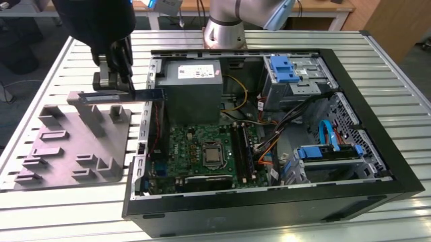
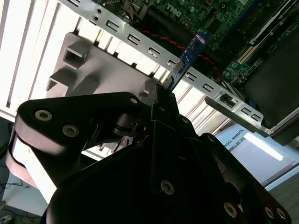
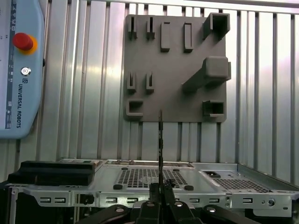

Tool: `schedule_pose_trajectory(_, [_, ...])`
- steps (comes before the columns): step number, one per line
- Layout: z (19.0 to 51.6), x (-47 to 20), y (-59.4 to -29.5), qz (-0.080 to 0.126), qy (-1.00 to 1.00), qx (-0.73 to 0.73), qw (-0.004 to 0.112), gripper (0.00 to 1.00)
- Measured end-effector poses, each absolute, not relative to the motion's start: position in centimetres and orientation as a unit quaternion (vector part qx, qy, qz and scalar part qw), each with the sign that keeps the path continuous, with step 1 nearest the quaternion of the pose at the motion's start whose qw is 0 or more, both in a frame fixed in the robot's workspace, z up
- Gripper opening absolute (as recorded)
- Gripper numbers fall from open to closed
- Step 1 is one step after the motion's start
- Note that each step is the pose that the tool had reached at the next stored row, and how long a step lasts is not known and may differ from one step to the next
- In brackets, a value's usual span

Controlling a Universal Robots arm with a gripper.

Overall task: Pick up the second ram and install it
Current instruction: 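Pick up the second ram and move it above second insertion slot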

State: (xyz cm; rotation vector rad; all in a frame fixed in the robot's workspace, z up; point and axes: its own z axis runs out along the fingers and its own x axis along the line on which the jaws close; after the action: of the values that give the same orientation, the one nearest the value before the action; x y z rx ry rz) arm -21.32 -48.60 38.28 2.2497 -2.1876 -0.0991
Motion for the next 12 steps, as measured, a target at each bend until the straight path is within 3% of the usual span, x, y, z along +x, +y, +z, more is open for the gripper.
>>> schedule_pose_trajectory(12, [38.3,-18.9,-48.5,-0.032,-0.697,0.717,0.001,0.14])
